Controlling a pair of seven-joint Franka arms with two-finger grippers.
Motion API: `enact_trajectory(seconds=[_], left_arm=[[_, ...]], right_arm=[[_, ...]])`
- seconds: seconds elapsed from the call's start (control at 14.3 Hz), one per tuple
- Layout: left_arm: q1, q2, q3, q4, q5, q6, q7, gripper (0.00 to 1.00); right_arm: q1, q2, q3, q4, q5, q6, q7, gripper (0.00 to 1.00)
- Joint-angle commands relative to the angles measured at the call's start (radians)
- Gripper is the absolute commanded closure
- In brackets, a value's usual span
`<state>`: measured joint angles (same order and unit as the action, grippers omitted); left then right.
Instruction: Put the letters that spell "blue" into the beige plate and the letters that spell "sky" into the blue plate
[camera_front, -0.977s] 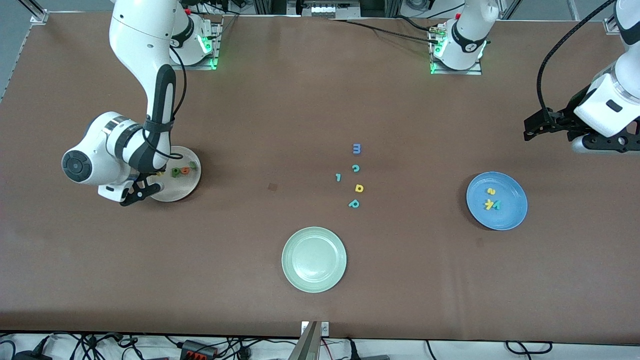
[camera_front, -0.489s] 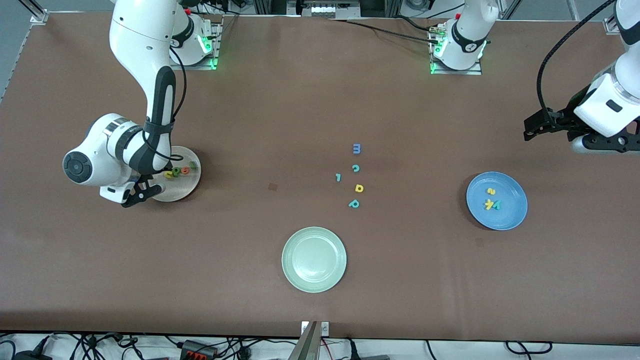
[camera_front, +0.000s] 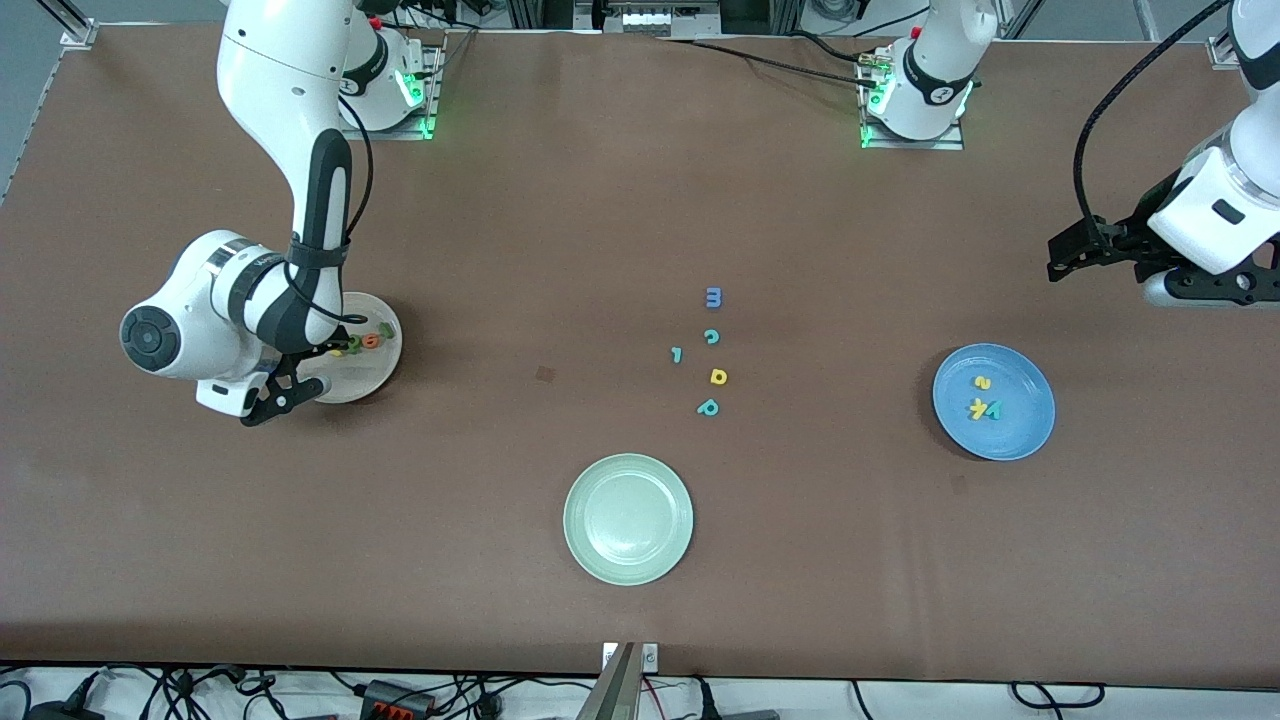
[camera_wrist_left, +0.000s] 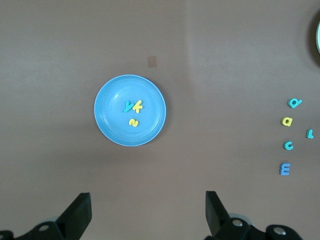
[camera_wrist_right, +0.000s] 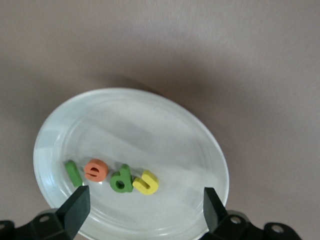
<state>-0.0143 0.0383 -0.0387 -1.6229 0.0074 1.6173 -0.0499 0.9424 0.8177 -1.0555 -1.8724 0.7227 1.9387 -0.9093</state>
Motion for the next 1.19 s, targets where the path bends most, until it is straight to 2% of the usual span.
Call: enact_trajectory(seconds=[0.0,0.07,0.14,0.28,0.49,0.56,0.7,0.91,1.12], left_arm=[[0.002,0.000,-0.001,0.020,-0.017,-0.020,0.007,0.00],[0.002,0.000,-0.001,0.020,-0.017,-0.020,0.004,0.00],[0.002,0.000,-0.001,0.020,-0.017,-0.020,0.004,0.00],[0.002,0.000,-0.001,0.020,-0.017,-0.020,0.007,0.00],[0.002,0.000,-0.001,0.020,-0.015,-0.020,0.005,0.00],[0.002,0.000,-0.001,0.020,-0.017,-0.020,0.007,0.00],[0.002,0.000,-0.001,0.020,-0.017,-0.020,0.007,0.00],[0.002,0.000,-0.001,0.020,-0.017,-0.020,0.007,0.00],[0.002,0.000,-0.001,0.020,-0.015,-0.020,0.001,0.00]], right_arm=[[-0.020,-0.017,0.009,0.025,0.017,-0.004,0.012,0.00],[-0.022,-0.041,0.024,0.025,0.014,0.003,0.061,0.00],[-0.052,-0.095,0.076,0.027,-0.005,0.006,0.126,0.00],[-0.135,-0.179,0.191,0.058,-0.122,0.015,0.251,0.00],[-0.322,-0.291,0.443,0.116,-0.337,0.017,0.471,0.00],[-0.370,-0.319,0.507,0.124,-0.392,0.017,0.525,0.00],[-0.451,-0.370,0.627,0.128,-0.475,0.017,0.613,0.00],[-0.617,-0.440,0.849,0.133,-0.587,0.011,0.719,0.00],[-0.735,-0.509,0.983,0.134,-0.692,0.006,0.803,0.00]])
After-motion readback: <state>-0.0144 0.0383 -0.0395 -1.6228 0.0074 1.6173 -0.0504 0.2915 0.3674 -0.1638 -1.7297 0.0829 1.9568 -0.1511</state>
